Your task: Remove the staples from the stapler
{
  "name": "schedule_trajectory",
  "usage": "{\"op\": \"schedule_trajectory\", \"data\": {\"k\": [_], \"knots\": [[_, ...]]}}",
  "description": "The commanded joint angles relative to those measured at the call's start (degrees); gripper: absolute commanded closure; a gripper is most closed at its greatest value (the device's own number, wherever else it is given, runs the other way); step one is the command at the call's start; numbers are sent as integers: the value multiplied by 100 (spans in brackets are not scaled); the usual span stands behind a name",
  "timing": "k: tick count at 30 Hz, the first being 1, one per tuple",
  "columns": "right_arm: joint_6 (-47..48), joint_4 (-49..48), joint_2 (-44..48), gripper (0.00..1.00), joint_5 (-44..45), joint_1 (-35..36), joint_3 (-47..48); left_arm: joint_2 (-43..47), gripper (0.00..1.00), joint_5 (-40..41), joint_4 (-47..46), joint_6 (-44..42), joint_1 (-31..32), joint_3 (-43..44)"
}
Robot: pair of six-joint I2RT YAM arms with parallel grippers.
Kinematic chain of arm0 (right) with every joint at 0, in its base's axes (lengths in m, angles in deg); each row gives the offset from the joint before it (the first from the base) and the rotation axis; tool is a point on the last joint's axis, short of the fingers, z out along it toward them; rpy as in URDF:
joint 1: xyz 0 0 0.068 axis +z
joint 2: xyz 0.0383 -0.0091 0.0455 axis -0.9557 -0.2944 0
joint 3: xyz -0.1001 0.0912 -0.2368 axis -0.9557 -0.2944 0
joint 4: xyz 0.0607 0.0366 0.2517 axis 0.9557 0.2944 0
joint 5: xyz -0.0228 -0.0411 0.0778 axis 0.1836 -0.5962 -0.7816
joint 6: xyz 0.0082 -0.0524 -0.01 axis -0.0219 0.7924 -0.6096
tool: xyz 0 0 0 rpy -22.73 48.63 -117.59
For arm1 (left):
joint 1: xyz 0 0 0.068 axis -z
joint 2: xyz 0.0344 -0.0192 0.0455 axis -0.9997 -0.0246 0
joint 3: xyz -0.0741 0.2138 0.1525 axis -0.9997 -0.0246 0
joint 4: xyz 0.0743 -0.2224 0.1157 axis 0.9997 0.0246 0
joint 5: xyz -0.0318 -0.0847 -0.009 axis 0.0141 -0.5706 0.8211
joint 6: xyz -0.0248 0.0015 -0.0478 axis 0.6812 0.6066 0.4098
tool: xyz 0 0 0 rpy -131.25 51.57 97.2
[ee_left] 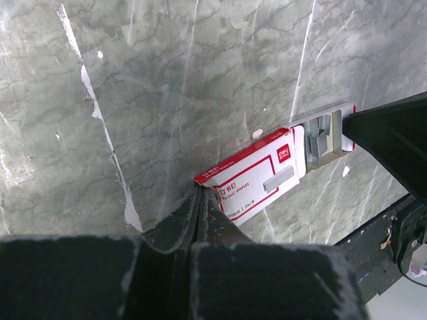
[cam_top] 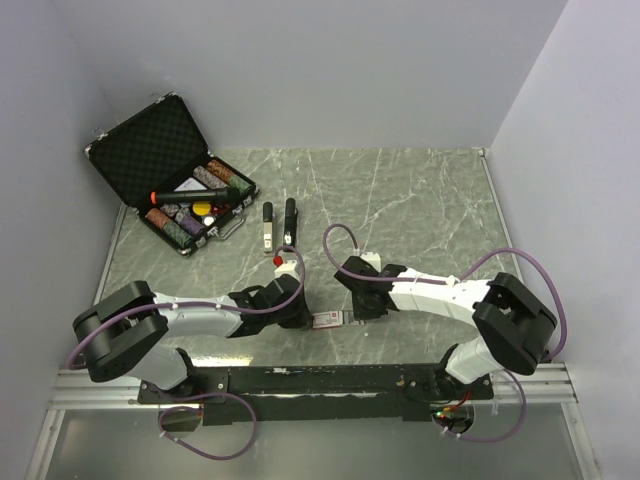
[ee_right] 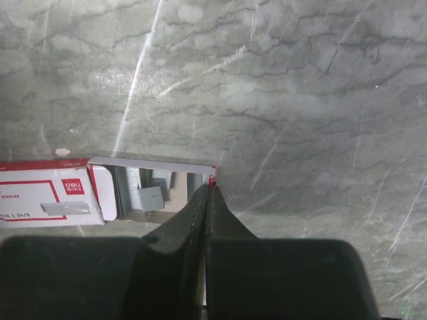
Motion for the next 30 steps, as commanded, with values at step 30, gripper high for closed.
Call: {"op": "schedule_trajectory", "data": {"k": [30], "knots": [[62,130,478,100,-39,221,-426,-488,99,26,481,-119,113,-130]]}}
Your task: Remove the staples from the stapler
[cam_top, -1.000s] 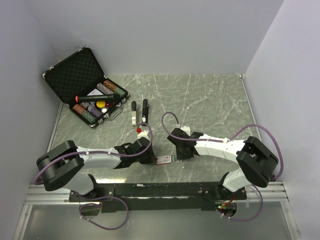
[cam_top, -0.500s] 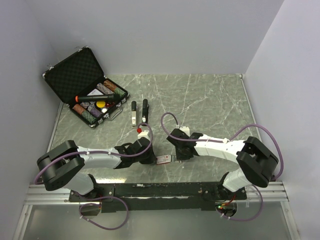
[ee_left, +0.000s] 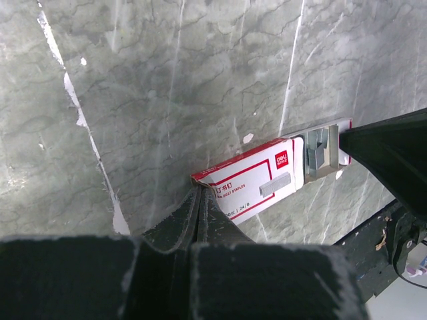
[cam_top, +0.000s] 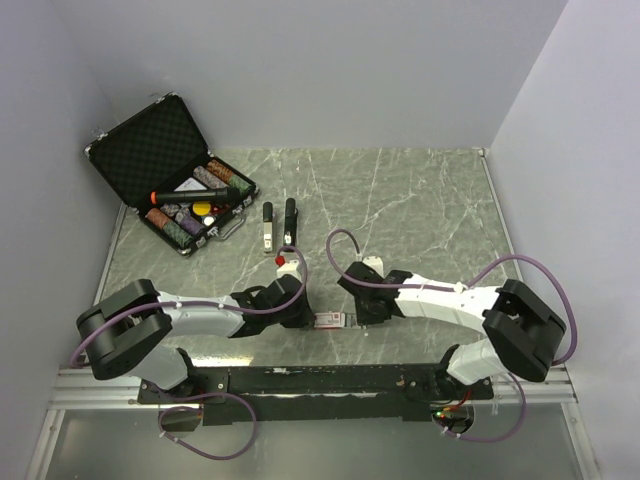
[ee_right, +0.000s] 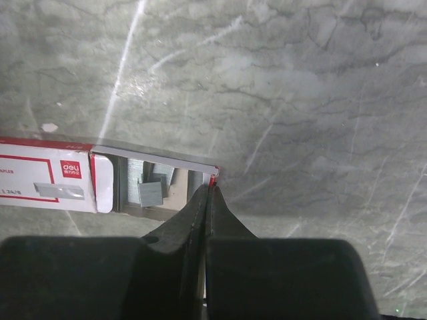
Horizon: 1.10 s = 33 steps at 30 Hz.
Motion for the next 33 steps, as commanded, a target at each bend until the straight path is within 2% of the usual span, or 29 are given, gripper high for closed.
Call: {"op": "schedule_trajectory", "data": {"k": [1,17,33], "knots": [[3,135,150,100,-74,101,-151,-384,99,28,684,-122,85,-119],[3,-42,-237,100,-241,233,218,-436,99,55,746,-165,102,-58],[-181,257,62,100,128,224,-134,-375,99,81,746,-148,102,-110]]}}
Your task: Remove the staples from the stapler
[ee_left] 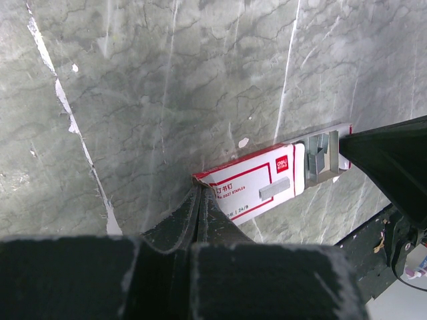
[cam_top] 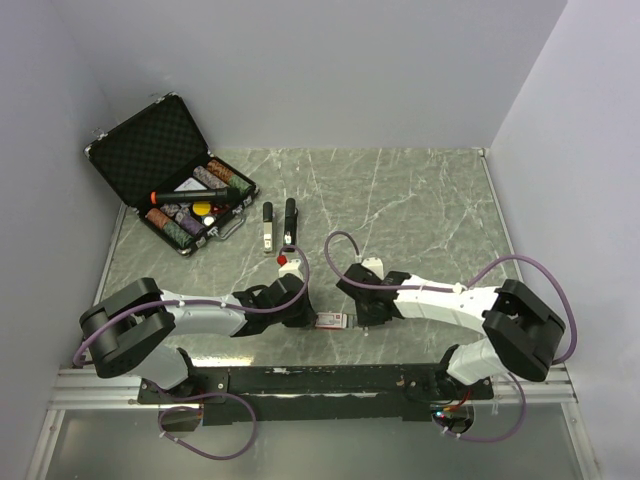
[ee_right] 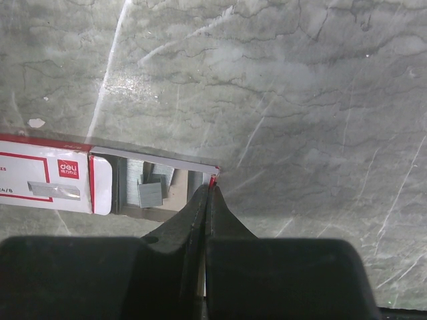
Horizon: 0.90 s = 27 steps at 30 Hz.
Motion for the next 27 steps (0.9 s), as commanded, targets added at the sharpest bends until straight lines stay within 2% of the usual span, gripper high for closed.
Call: {"op": "schedule_trajectory", "data": {"k": [1,27], "knots": [[-142,87,108,100,-23,102,-193,-253,99,75,774,-146,91,-200],[-230,166,328,100,127,-127,-395,-340,99,31,739,-128,109,-174]]}}
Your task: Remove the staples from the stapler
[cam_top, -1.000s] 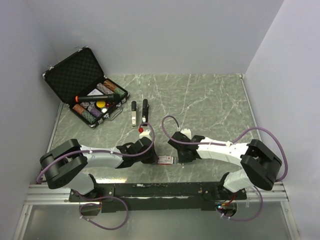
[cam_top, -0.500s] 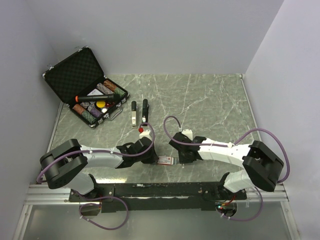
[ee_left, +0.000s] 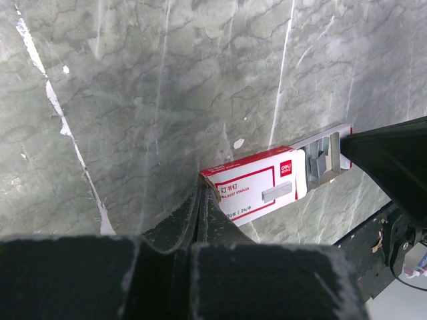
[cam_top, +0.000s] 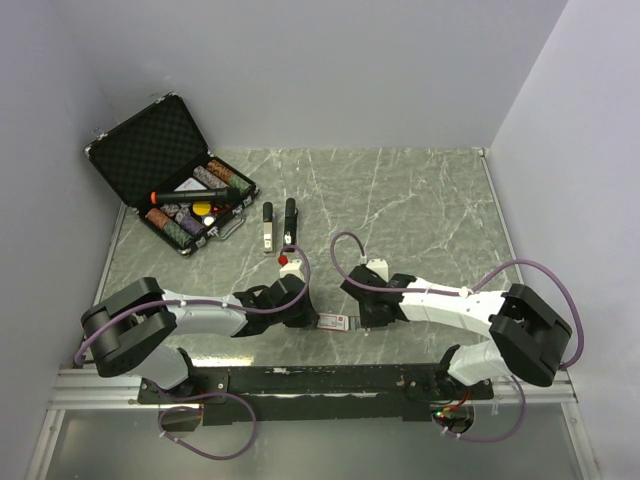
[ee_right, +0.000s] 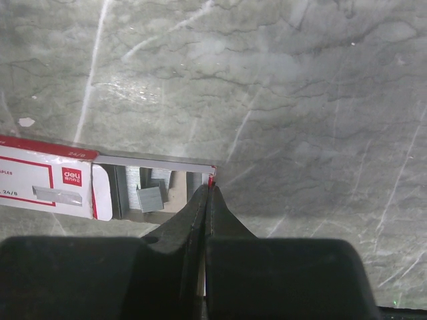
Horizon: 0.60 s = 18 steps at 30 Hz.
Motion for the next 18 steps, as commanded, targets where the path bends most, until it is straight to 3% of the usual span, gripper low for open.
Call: {"op": "schedule_trajectory", "data": {"k": [1,18], "knots": [[-95,212,77,100,50,-50,-170,-316,99,22,820,-139,83,-156],[-455,-122,-319,100,-179,-77,103,-299,99,4,820,-25,214,-174]]}}
